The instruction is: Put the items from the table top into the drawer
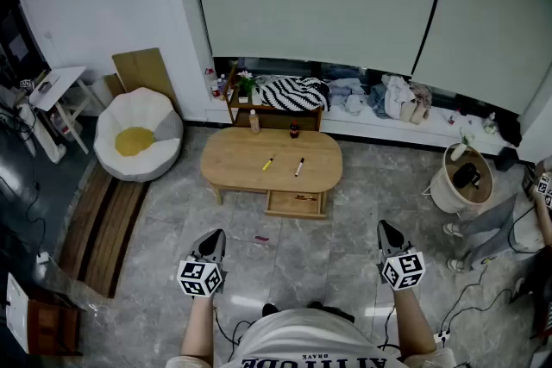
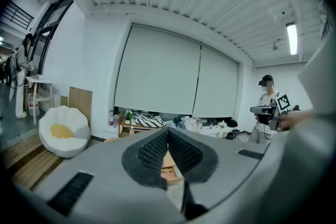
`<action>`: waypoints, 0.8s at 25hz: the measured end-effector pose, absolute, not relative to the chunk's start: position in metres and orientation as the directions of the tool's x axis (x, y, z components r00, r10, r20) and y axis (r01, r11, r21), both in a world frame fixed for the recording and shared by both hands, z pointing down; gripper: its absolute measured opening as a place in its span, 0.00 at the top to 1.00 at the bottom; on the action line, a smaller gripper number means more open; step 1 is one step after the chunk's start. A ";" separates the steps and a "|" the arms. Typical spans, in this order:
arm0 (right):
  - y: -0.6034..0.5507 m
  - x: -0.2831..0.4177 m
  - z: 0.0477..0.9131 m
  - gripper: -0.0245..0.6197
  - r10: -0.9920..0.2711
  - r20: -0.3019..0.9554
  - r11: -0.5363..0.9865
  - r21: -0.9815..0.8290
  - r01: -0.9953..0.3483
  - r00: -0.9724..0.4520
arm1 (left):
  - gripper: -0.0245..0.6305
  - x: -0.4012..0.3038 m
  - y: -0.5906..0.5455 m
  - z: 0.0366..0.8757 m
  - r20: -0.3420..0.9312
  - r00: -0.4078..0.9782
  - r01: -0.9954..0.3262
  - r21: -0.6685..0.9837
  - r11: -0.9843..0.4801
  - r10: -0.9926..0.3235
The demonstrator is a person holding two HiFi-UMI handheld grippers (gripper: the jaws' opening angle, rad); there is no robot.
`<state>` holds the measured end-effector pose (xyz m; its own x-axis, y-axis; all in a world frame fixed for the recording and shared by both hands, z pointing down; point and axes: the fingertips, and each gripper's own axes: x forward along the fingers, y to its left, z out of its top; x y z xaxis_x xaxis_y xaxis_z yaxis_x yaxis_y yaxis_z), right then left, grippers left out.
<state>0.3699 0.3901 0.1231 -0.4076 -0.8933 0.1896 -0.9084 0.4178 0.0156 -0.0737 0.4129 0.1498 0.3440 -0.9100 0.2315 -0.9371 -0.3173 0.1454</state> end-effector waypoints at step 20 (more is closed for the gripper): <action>0.393 0.347 0.118 0.94 -0.889 0.171 0.428 -0.017 -0.904 -0.424 | 0.93 -0.095 0.419 0.147 0.221 0.331 -0.941 0.150 -0.303 -0.918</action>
<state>0.3466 0.3931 0.1176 -0.4243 -0.8893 0.1705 -0.9037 0.4279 -0.0168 -0.0947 0.4195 0.1465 0.3307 -0.9176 0.2206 -0.9411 -0.3032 0.1498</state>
